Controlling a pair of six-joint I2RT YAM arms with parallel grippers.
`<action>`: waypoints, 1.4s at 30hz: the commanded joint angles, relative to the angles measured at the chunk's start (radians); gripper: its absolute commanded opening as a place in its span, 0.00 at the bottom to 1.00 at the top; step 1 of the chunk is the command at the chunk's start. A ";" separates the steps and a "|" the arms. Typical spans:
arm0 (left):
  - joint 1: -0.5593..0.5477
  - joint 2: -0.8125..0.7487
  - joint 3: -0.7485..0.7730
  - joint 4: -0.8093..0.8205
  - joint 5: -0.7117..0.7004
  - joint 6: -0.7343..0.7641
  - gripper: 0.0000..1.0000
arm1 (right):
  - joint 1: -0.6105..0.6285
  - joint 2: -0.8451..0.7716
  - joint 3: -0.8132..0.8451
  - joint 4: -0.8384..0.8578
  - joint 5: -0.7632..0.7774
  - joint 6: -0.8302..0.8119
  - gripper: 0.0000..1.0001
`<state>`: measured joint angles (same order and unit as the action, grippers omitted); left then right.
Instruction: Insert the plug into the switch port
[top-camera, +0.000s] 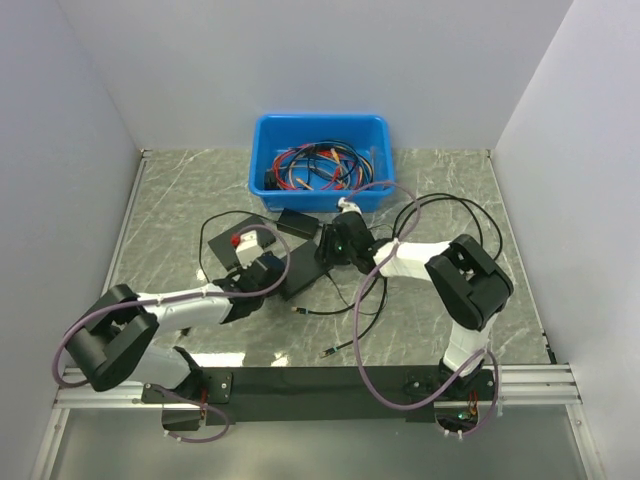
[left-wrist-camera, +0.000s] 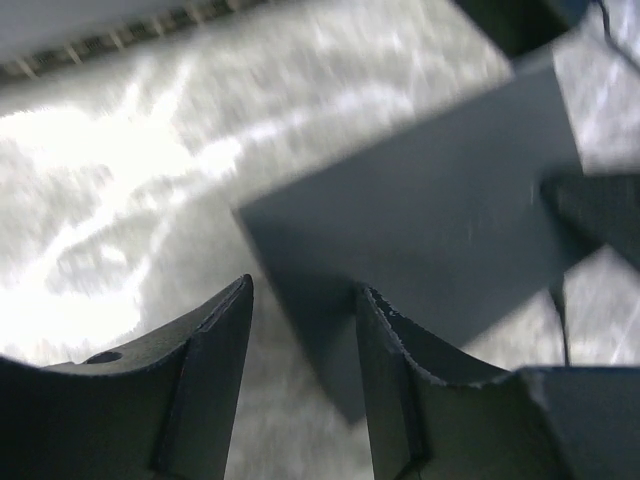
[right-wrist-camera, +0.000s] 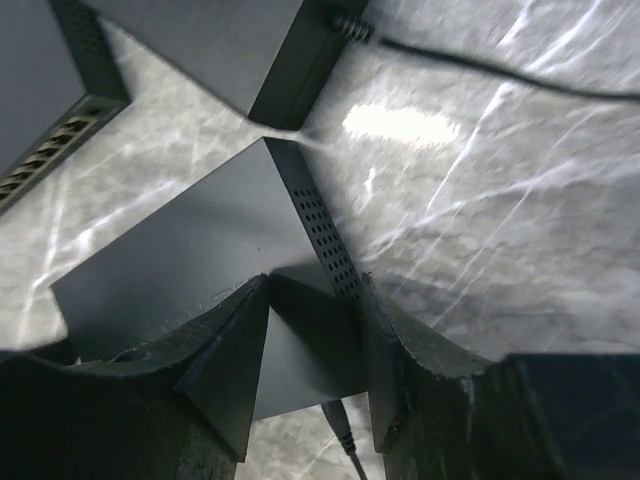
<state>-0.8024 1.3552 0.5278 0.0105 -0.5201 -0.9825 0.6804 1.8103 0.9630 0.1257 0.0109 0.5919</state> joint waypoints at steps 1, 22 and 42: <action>0.069 0.039 -0.022 0.077 0.015 0.050 0.51 | 0.022 -0.023 -0.116 0.037 -0.115 0.066 0.47; 0.105 0.352 0.267 0.361 0.376 0.271 0.46 | 0.395 -0.149 -0.113 0.043 -0.118 0.148 0.48; 0.074 0.010 0.275 0.086 0.220 0.372 0.49 | 0.429 -0.503 -0.247 -0.143 0.029 -0.082 0.51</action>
<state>-0.7242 1.4433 0.8536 0.1497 -0.2489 -0.6033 1.0874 1.2980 0.7170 -0.0124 0.0498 0.5903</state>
